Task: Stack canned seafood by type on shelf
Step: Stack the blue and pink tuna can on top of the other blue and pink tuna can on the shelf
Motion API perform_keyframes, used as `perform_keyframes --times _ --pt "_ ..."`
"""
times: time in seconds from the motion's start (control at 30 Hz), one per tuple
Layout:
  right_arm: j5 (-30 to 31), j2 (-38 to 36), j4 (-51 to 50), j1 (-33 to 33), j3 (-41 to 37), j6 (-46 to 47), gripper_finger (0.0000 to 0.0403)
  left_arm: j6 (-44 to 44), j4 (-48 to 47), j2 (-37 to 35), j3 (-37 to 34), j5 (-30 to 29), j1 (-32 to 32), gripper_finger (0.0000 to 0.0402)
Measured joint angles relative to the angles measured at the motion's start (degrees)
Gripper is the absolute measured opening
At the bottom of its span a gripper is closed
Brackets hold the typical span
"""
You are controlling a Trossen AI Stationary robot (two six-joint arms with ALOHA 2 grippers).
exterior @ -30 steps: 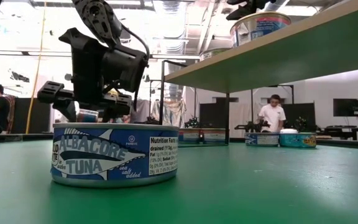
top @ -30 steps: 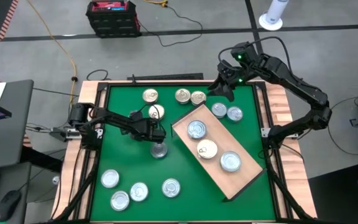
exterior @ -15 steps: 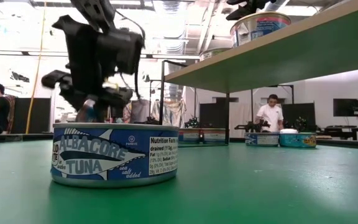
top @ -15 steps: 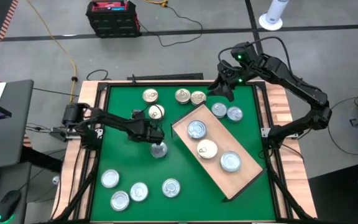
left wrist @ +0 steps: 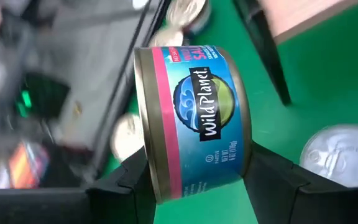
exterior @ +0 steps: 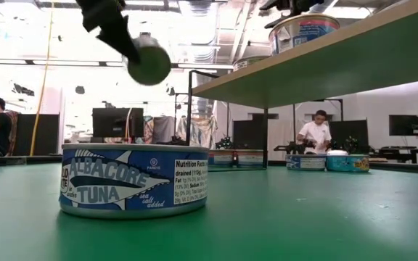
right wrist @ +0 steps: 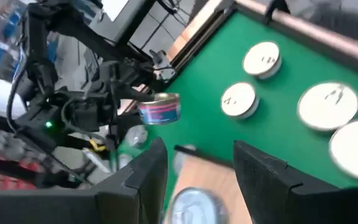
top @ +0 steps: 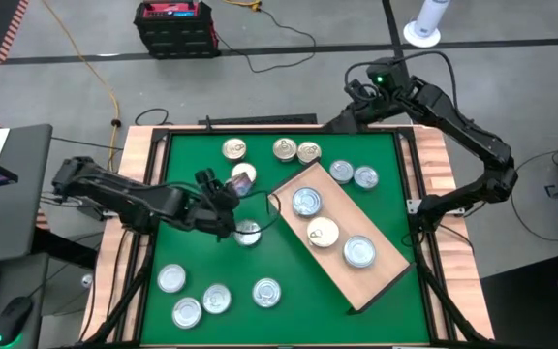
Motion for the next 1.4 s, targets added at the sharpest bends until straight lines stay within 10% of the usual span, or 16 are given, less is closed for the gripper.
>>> perform_keyframes --times 0.4,1.4 --pt "3.9 -0.1 -3.4 8.7 0.0 13.5 0.0205 51.7 20.0 -3.3 0.1 4.1 -1.1 0.0184" --pt "24.7 -12.8 -17.0 22.0 0.0 23.7 0.0205 93.0 66.0 16.6 0.1 16.9 -2.3 0.0185"
